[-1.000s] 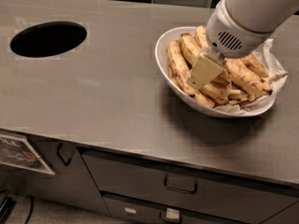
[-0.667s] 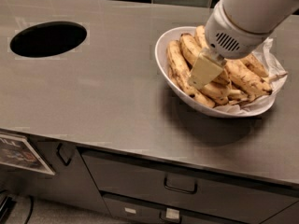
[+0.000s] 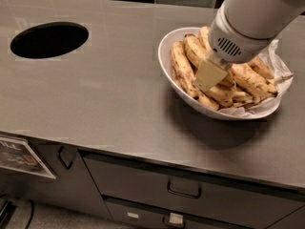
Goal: Pick banana from white bowl
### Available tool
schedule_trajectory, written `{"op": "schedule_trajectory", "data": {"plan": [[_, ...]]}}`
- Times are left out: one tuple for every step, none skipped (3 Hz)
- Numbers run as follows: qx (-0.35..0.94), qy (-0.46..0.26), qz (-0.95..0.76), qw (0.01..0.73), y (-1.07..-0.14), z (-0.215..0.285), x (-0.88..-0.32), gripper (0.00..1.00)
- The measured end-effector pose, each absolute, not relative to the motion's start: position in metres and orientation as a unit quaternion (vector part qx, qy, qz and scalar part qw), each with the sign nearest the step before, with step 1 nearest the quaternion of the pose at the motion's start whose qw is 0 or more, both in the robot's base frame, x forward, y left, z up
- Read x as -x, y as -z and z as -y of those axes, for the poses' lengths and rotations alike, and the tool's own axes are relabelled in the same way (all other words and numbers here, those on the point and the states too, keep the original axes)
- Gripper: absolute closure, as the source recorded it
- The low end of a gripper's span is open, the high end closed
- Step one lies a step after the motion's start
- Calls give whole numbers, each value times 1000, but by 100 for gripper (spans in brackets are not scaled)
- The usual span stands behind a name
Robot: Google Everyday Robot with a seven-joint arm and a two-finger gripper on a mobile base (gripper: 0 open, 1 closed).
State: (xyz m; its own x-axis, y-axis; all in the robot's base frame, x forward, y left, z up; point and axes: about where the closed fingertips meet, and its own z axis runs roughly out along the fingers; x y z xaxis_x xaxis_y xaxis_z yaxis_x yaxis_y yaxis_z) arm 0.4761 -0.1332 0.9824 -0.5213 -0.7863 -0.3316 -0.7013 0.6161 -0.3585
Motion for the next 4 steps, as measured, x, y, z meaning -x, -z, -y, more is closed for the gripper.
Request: {"op": "schedule_trajectory", "data": {"plan": [[423, 91, -870, 237, -978, 133, -478, 46], [423, 91, -870, 237, -977, 132, -479, 65], [424, 91, -869, 238, -977, 131, -479, 88], [424, 91, -869, 238, -977, 131, -479, 100]]}}
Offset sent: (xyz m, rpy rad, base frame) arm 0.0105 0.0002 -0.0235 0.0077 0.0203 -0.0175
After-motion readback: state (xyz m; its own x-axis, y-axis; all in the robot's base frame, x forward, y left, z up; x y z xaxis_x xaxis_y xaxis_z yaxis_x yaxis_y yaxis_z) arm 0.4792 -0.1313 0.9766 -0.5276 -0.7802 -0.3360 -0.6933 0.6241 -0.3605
